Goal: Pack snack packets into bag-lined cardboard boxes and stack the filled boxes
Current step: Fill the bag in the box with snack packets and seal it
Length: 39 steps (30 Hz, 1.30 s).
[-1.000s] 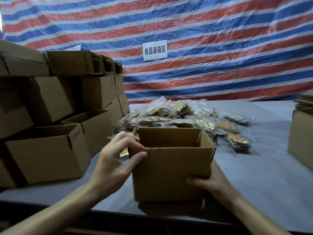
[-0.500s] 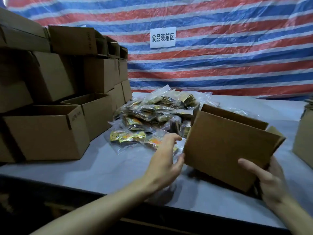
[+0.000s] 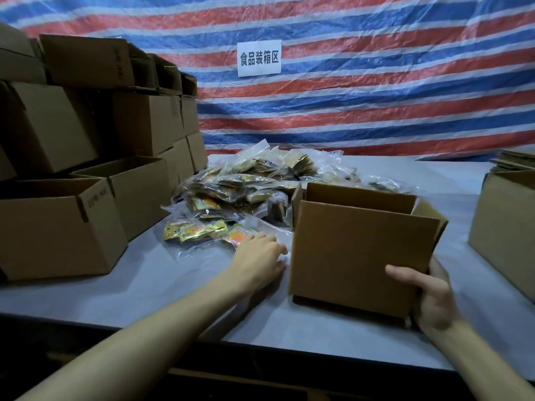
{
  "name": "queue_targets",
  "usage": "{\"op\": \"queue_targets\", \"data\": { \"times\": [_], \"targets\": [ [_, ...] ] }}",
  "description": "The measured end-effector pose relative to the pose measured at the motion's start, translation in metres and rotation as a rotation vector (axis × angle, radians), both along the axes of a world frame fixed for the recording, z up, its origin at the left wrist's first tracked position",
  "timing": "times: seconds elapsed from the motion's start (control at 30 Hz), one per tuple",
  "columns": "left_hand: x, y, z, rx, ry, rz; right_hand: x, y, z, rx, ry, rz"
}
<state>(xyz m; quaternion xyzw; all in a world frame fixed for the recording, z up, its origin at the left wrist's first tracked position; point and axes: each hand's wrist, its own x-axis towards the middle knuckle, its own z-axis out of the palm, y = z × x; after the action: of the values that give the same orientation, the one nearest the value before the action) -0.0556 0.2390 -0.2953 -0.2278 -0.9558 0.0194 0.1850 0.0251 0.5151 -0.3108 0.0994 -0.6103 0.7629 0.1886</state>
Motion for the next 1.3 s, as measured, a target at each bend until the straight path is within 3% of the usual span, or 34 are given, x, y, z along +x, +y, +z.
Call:
{"op": "queue_targets", "data": {
  "times": [0.13,0.3,0.43,0.53,0.6,0.73,0.87,0.97,1.2,1.3],
  "targets": [
    [-0.007,0.003,0.019,-0.261,0.013,-0.151,0.001,0.0,0.0,0.027,0.008,0.01],
    [-0.011,0.008,0.037,-0.32,-0.034,-0.274,0.002,0.001,0.0,0.023,0.004,0.027],
    [-0.01,0.006,0.05,-0.079,-0.153,-0.245,0.002,0.0,0.0,0.003,0.004,0.065],
    [-0.012,0.002,0.062,0.275,-0.195,-0.29,0.002,-0.001,0.0,-0.008,0.004,0.075],
    [-0.015,-0.001,0.07,0.442,-0.138,-0.233,0.002,-0.001,0.0,-0.012,0.01,0.074],
    [-0.022,-0.006,0.087,0.531,0.07,-0.167,0.001,-0.001,-0.001,-0.005,0.022,0.073],
    [-0.023,-0.005,0.103,0.719,0.112,-0.157,0.0,0.0,-0.002,0.01,0.027,0.078],
    [-0.017,-0.005,0.107,0.712,0.151,-0.15,0.001,0.0,-0.001,0.031,0.029,0.089],
    [-0.007,-0.02,0.108,0.482,0.086,-0.067,0.002,0.0,0.001,0.068,0.03,0.097],
    [-0.007,-0.026,0.118,0.571,0.011,0.015,0.002,-0.001,0.002,0.09,0.023,0.099]
  ]
}}
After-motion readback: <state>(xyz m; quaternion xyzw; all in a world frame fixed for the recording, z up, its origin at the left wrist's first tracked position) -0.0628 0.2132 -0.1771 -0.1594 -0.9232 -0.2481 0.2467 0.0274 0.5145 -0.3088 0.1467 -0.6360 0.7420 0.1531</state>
